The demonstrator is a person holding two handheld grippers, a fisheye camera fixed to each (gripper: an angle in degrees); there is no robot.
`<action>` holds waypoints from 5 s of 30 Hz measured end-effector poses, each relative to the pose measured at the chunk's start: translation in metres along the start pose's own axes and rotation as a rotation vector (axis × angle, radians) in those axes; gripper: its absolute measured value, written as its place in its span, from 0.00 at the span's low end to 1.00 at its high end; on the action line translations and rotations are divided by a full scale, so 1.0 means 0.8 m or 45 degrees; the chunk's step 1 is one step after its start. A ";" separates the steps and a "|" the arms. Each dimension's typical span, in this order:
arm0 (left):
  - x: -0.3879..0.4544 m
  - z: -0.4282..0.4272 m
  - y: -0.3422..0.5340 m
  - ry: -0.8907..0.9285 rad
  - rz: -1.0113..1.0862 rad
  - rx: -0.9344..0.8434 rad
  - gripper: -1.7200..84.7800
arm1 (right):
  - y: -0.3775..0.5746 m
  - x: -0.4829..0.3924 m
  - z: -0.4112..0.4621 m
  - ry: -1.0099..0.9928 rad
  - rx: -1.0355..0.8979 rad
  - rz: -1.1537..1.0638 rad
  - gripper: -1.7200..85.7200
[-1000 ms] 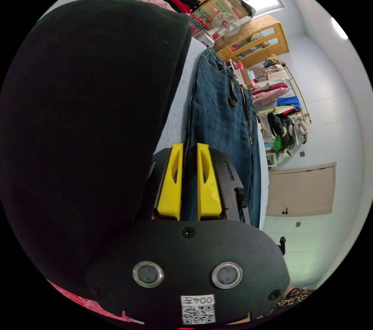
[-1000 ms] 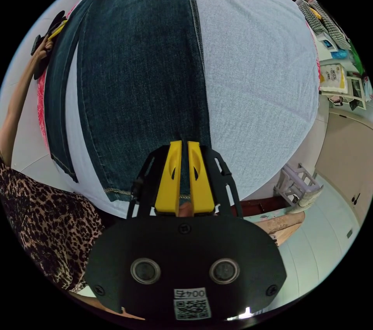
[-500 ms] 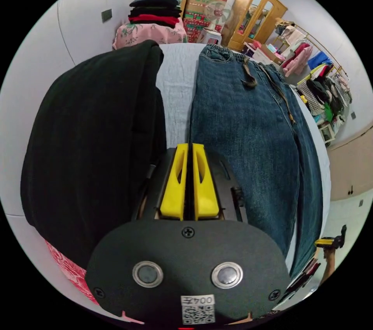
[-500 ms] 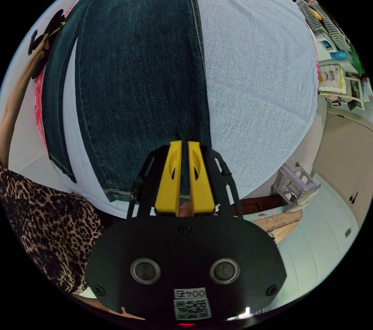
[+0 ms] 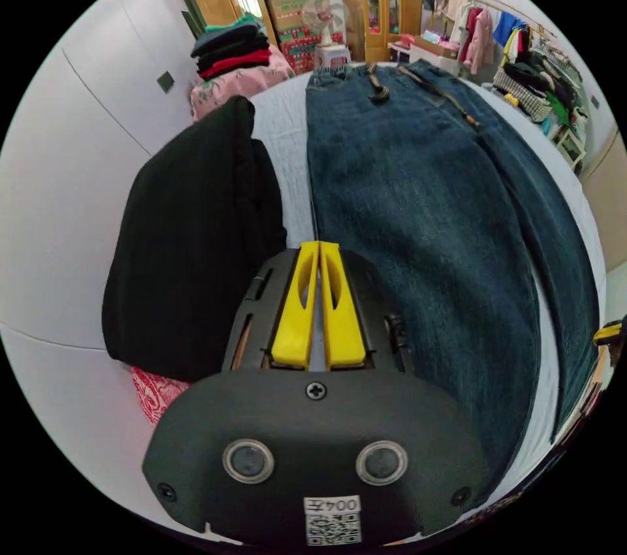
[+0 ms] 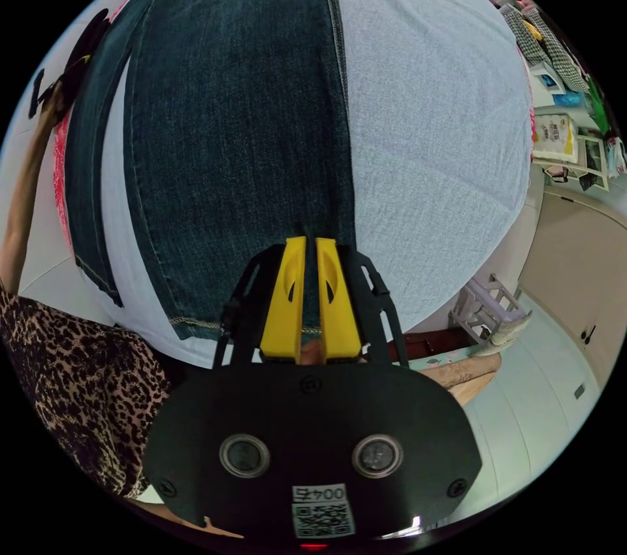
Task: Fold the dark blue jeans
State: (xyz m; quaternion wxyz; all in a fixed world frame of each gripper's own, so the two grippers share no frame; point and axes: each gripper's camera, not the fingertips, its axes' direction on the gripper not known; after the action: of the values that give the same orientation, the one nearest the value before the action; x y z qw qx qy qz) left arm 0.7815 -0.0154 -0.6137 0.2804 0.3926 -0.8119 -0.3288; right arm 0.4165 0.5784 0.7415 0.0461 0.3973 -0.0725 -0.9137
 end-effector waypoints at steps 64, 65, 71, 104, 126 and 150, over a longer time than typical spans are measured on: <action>0.379 -0.614 0.441 0.502 -0.004 -0.302 0.07 | -0.022 -0.014 -0.020 0.068 -0.036 -0.234 0.07; 0.398 -0.611 0.447 0.459 0.010 -0.353 0.06 | -0.021 -0.012 -0.020 0.060 -0.031 -0.237 0.07; 0.446 -0.630 0.454 0.373 -0.096 -0.375 0.04 | -0.014 0.002 -0.015 0.020 0.000 -0.301 0.06; 0.837 -0.748 0.474 0.552 0.280 -0.163 0.06 | 0.011 0.022 0.057 0.047 0.069 -0.380 0.07; 1.067 -0.699 0.426 0.214 0.655 -0.287 0.10 | 0.064 0.045 0.162 0.104 0.198 -0.557 0.07; 1.046 -0.684 0.354 0.629 0.427 -0.357 0.05 | 0.288 -0.001 0.330 0.089 0.564 -1.047 0.11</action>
State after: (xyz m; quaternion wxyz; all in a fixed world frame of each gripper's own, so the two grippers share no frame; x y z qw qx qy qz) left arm 0.5963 -0.7398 0.1075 0.5703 0.2791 -0.7195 -0.2814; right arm 0.2301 0.3764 0.9589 -0.4033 0.4237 -0.1008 -0.8048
